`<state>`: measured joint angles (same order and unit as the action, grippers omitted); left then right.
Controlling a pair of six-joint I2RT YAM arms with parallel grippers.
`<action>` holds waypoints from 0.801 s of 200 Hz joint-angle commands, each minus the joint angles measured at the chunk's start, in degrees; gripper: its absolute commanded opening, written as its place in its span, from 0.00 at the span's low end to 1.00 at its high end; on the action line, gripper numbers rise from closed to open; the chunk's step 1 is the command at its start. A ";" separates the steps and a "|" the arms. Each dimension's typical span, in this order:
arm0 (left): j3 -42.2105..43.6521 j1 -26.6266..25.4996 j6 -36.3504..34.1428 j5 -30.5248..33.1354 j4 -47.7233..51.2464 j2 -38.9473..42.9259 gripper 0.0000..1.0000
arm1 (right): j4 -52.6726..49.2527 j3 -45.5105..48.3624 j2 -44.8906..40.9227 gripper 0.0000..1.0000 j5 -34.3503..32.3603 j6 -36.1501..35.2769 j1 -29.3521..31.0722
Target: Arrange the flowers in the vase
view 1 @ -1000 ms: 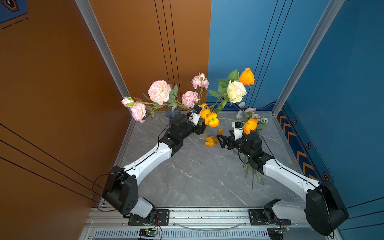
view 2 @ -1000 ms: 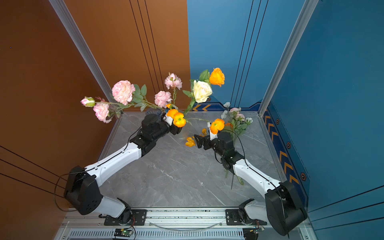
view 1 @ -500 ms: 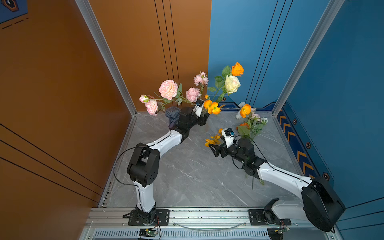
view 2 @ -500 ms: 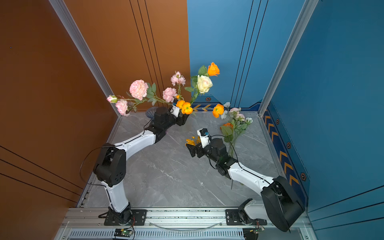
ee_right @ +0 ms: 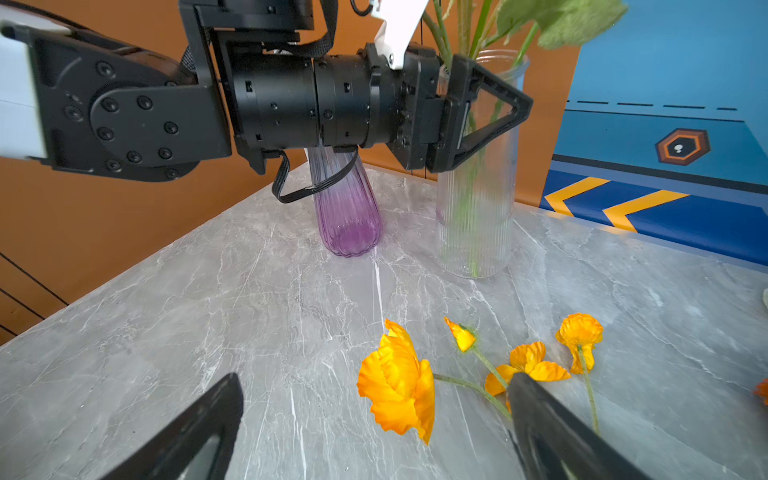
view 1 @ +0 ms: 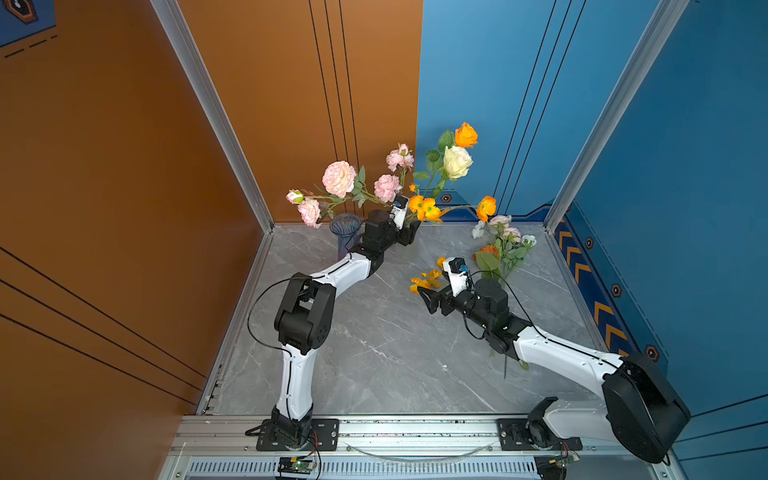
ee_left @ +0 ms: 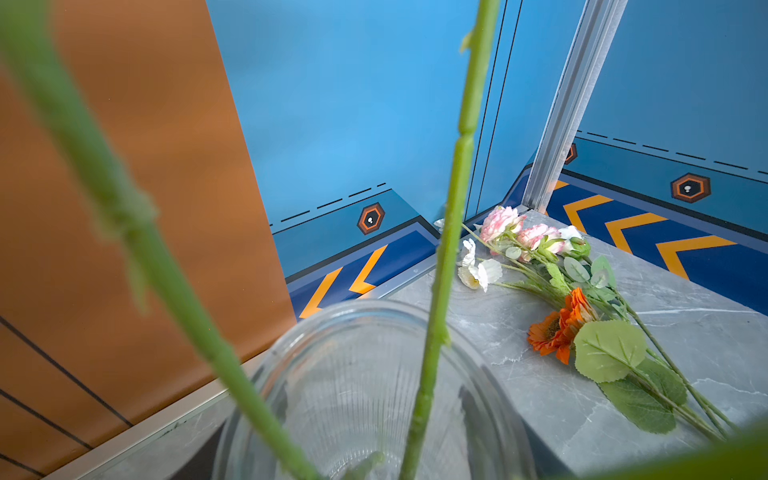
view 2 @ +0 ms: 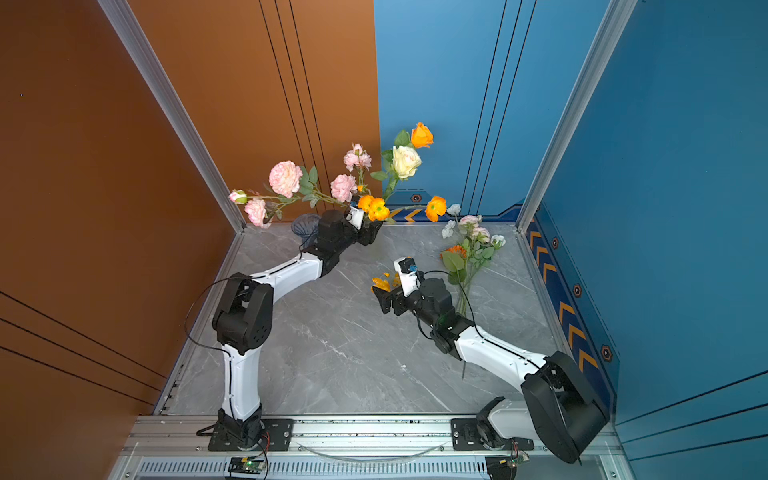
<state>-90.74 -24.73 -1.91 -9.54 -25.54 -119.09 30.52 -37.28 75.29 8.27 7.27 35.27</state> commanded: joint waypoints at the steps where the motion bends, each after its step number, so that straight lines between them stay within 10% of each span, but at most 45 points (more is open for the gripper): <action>1: -3.46 0.63 0.07 -1.22 -8.25 0.89 0.17 | -0.03 0.11 -0.17 1.00 -1.51 -0.66 0.10; 160: -8.64 0.84 0.50 0.91 -12.08 -9.09 0.18 | 0.85 0.12 2.18 1.00 -1.03 -0.50 -0.38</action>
<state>-95.50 -24.56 -1.69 -9.23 -29.21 -128.57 30.59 -37.28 76.93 7.64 7.29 35.18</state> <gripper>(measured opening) 0.691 0.999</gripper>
